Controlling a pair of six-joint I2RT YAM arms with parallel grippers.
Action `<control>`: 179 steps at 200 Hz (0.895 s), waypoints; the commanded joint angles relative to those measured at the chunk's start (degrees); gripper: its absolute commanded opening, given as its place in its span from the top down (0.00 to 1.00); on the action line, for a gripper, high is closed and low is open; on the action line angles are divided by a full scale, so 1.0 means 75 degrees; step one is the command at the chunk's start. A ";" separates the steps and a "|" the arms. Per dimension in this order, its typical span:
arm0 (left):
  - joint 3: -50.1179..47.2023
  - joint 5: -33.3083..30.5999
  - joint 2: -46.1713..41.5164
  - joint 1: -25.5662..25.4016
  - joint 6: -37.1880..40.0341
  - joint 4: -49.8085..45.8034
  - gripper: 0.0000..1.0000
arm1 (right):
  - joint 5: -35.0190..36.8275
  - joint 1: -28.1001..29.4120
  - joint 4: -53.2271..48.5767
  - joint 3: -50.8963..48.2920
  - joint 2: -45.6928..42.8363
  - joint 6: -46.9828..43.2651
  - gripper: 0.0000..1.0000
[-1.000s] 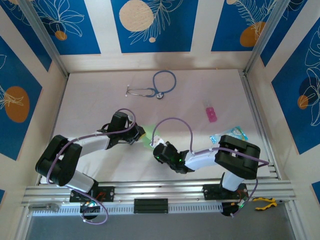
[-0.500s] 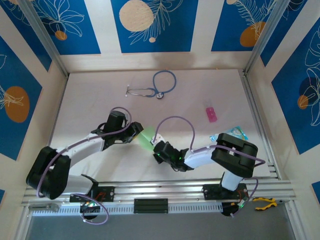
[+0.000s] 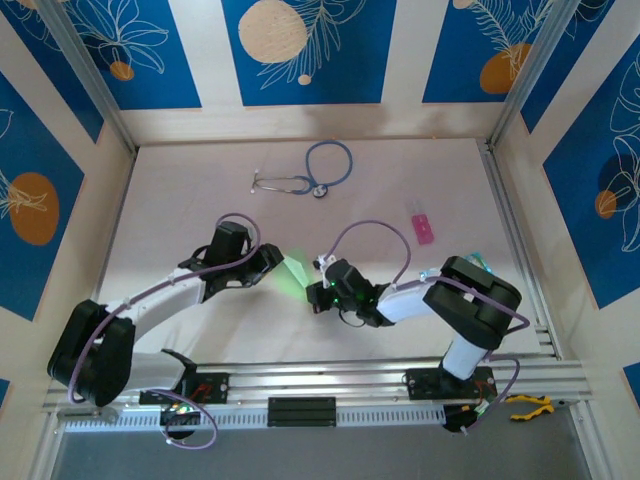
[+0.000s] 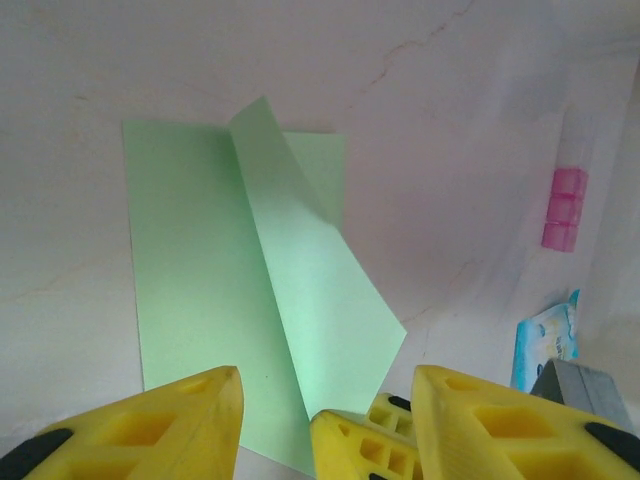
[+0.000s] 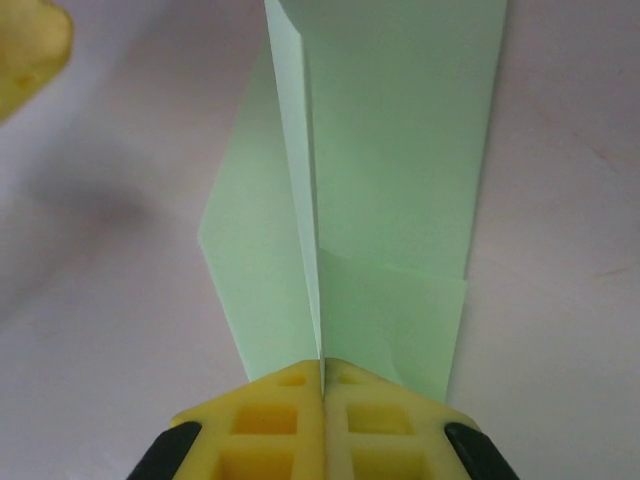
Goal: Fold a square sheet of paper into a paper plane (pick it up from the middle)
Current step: Fourth fold the wing at the center of the table.
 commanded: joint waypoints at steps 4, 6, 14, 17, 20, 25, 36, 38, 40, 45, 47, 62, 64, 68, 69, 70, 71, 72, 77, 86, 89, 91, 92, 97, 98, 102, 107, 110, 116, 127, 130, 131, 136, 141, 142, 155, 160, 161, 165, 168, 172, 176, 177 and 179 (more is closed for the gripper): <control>0.0171 0.0241 0.0185 0.0061 0.0166 0.0160 0.54 | -0.1484 -0.0369 0.0429 0.0018 0.0237 0.0888 0.95; 0.0171 0.0258 0.0191 0.0064 0.0177 0.0173 0.54 | -0.1561 -0.0394 0.0439 0.0030 0.0244 0.0924 0.95; 0.0160 0.0321 0.0259 0.0061 0.0172 0.0236 0.55 | -0.1740 -0.0481 0.0444 0.0063 0.0293 0.1057 0.95; 0.0159 0.0356 0.0287 0.0061 0.0177 0.0259 0.55 | -0.1803 -0.0520 0.0427 0.0090 0.0319 0.1109 0.95; 0.0165 0.0379 0.0310 0.0064 0.0175 0.0279 0.56 | -0.1868 -0.0563 0.0420 0.0110 0.0337 0.1159 0.95; 0.0170 0.0415 0.0354 0.0062 0.0178 0.0315 0.56 | -0.1967 -0.0601 0.0419 0.0135 0.0387 0.1233 0.95; 0.0159 0.0503 0.0453 0.0061 0.0175 0.0391 0.57 | -0.2091 -0.0657 0.0461 0.0178 0.0499 0.1302 0.95; 0.0159 0.0511 0.0460 0.0064 0.0165 0.0401 0.57 | -0.2093 -0.0654 0.0459 0.0175 0.0508 0.1306 0.95; 0.0159 0.0521 0.0486 0.0067 0.0165 0.0409 0.58 | -0.2094 -0.0653 0.0455 0.0189 0.0520 0.1322 0.95; 0.0157 0.0553 0.0521 0.0061 0.0164 0.0447 0.58 | -0.2097 -0.0653 0.0454 0.0194 0.0565 0.1347 0.95; 0.0150 0.0558 0.0524 0.0067 0.0162 0.0459 0.58 | -0.2098 -0.0653 0.0460 0.0203 0.0575 0.1364 0.95; 0.0147 0.0604 0.0596 0.0067 0.0124 0.0537 0.59 | -0.2085 -0.0655 0.0558 0.0184 0.0647 0.1476 0.95; 0.0141 0.0606 0.0611 0.0062 0.0123 0.0549 0.60 | -0.2083 -0.0662 0.0562 0.0182 0.0654 0.1493 0.95; 0.0136 0.0601 0.0625 0.0064 0.0123 0.0562 0.60 | -0.2075 -0.0668 0.0571 0.0189 0.0674 0.1527 0.95; 0.0141 0.0604 0.0628 0.0068 0.0123 0.0565 0.60 | -0.2081 -0.0666 0.0577 0.0191 0.0675 0.1538 0.95; 0.0138 0.0605 0.0635 0.0070 0.0117 0.0572 0.60 | -0.2078 -0.0665 0.0580 0.0192 0.0687 0.1550 0.95; 0.0137 0.0606 0.0633 0.0072 0.0120 0.0576 0.60 | -0.2076 -0.0665 0.0582 0.0187 0.0693 0.1562 0.95; 0.0136 0.0612 0.0638 0.0066 0.0121 0.0578 0.60 | -0.2081 -0.0671 0.0582 0.0185 0.0696 0.1567 0.95; 0.0135 0.0627 0.0653 0.0067 0.0118 0.0591 0.61 | -0.2096 -0.0676 0.0605 0.0189 0.0722 0.1604 0.95; 0.0130 0.0640 0.0685 0.0065 0.0113 0.0621 0.62 | -0.2151 -0.0688 0.0608 0.0209 0.0773 0.1670 0.96; 0.0124 0.0648 0.0698 0.0063 0.0101 0.0635 0.62 | -0.2170 -0.0704 0.0604 0.0222 0.0798 0.1678 0.96; 0.0124 0.0649 0.0712 0.0061 0.0105 0.0638 0.62 | -0.2186 -0.0701 0.0597 0.0227 0.0809 0.1696 0.96; 0.0124 0.0646 0.0718 0.0061 0.0102 0.0644 0.63 | -0.2195 -0.0712 0.0596 0.0234 0.0812 0.1711 0.96; 0.0124 0.0668 0.0733 0.0061 0.0104 0.0659 0.63 | -0.2242 -0.0720 0.0567 0.0242 0.0855 0.1752 0.96; 0.0124 0.0672 0.0735 0.0067 0.0101 0.0666 0.63 | -0.2246 -0.0722 0.0564 0.0241 0.0859 0.1762 0.96; 0.0124 0.0696 0.0753 0.0062 0.0100 0.0688 0.64 | -0.2280 -0.0734 0.0554 0.0253 0.0889 0.1796 0.96; 0.0124 0.0716 0.0778 0.0061 0.0121 0.0708 0.65 | -0.2333 -0.0746 0.0539 0.0277 0.0917 0.1838 0.96; 0.0124 0.0732 0.0796 0.0068 0.0113 0.0728 0.66 | -0.2376 -0.0763 0.0525 0.0291 0.0930 0.1867 0.96; 0.0124 0.0766 0.0817 0.0062 0.0128 0.0752 0.67 | -0.2445 -0.0792 0.0514 0.0304 0.0965 0.1939 0.96; 0.0134 0.0833 0.0869 0.0063 0.0172 0.0807 0.70 | -0.2588 -0.0840 0.0476 0.0339 0.1003 0.2031 0.96; 0.0135 0.0865 0.0894 0.0061 0.0176 0.0828 0.71 | -0.2616 -0.0851 0.0447 0.0351 0.1004 0.2048 0.96; 0.0135 0.0877 0.0897 0.0067 0.0178 0.0833 0.71 | -0.2627 -0.0851 0.0427 0.0360 0.1004 0.2057 0.96; 0.0146 0.0935 0.0943 0.0062 0.0212 0.0869 0.73 | -0.2658 -0.0872 0.0356 0.0402 0.1007 0.2096 0.96; 0.0164 0.0991 0.0986 0.0065 0.0233 0.0894 0.75 | -0.2681 -0.0875 0.0279 0.0427 0.1005 0.2117 0.96; 0.0167 0.1010 0.1002 0.0063 0.0242 0.0907 0.75 | -0.2682 -0.0875 0.0267 0.0433 0.1004 0.2121 0.96; 0.0205 0.1143 0.1112 0.0061 0.0276 0.1009 0.80 | -0.2726 -0.0893 0.0152 0.0501 0.0983 0.2184 0.96; 0.0214 0.1189 0.1170 0.0061 0.0288 0.1072 0.81 | -0.2755 -0.0904 0.0108 0.0512 0.0987 0.2226 0.96; 0.0216 0.1203 0.1176 0.0061 0.0299 0.1084 0.81 | -0.2760 -0.0907 0.0100 0.0523 0.0989 0.2228 0.96; 0.0228 0.1244 0.1217 0.0063 0.0316 0.1120 0.82 | -0.2764 -0.0911 0.0072 0.0534 0.0992 0.2257 0.96; 0.0239 0.1255 0.1245 0.0061 0.0327 0.1138 0.83 | -0.2766 -0.0911 0.0052 0.0534 0.0992 0.2274 0.96; 0.0252 0.1281 0.1283 0.0067 0.0336 0.1158 0.84 | -0.2752 -0.0911 0.0045 0.0531 0.0998 0.2303 0.96; 0.0269 0.1296 0.1310 0.0069 0.0350 0.1176 0.84 | -0.2726 -0.0911 0.0044 0.0525 0.0992 0.2347 0.96; 0.0273 0.1303 0.1322 0.0065 0.0342 0.1182 0.84 | -0.2717 -0.0911 0.0044 0.0518 0.0998 0.2353 0.96; 0.0284 0.1323 0.1346 0.0062 0.0333 0.1193 0.85 | -0.2710 -0.0911 0.0047 0.0518 0.0996 0.2372 0.96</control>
